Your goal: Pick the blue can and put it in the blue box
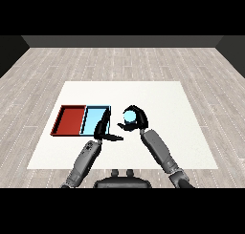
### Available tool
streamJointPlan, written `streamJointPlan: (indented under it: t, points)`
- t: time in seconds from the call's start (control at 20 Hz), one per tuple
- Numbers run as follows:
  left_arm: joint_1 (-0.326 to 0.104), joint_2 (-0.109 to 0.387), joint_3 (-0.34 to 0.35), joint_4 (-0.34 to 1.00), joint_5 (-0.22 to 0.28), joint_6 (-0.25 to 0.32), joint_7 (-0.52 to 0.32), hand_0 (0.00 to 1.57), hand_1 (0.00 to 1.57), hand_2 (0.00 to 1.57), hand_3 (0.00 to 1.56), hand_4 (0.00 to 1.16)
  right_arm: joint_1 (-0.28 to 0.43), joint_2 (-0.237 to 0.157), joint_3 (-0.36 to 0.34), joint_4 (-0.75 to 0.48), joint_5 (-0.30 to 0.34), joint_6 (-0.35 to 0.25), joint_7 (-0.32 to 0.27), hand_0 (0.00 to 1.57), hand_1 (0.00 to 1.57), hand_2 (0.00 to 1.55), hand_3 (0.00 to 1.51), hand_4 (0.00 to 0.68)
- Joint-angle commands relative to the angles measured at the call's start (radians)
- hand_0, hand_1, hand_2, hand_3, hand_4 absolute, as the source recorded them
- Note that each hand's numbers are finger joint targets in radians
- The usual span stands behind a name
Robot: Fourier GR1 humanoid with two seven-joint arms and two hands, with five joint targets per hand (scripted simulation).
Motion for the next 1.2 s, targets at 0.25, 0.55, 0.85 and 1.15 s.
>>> streamJointPlan:
  t: [0.25,0.55,0.85,1.15]
  points:
    - [-0.100,0.000,-0.057,0.177,0.065,0.049,-0.027,0.00,0.00,0.00,0.00,0.00,0.039,0.049,0.008,-0.018,0.059,0.026,-0.035,1.40,1.40,1.44,1.40,0.668]
    - [-0.043,0.000,-0.113,0.178,0.077,0.062,-0.075,0.00,0.00,0.00,0.00,0.00,-0.044,0.049,0.060,0.061,0.009,-0.003,-0.062,1.40,1.40,1.45,1.41,0.682]
    - [-0.116,0.000,-0.169,0.189,0.138,0.130,-0.050,0.00,0.00,0.00,0.00,0.00,-0.024,0.049,0.014,-0.096,0.046,0.043,0.077,1.39,1.39,1.44,1.40,0.659]
    - [-0.172,0.000,-0.231,0.230,0.196,0.173,-0.063,0.00,0.00,0.00,0.00,0.00,-0.019,0.050,0.019,0.019,0.060,0.062,-0.015,1.41,1.41,1.43,1.39,0.651]
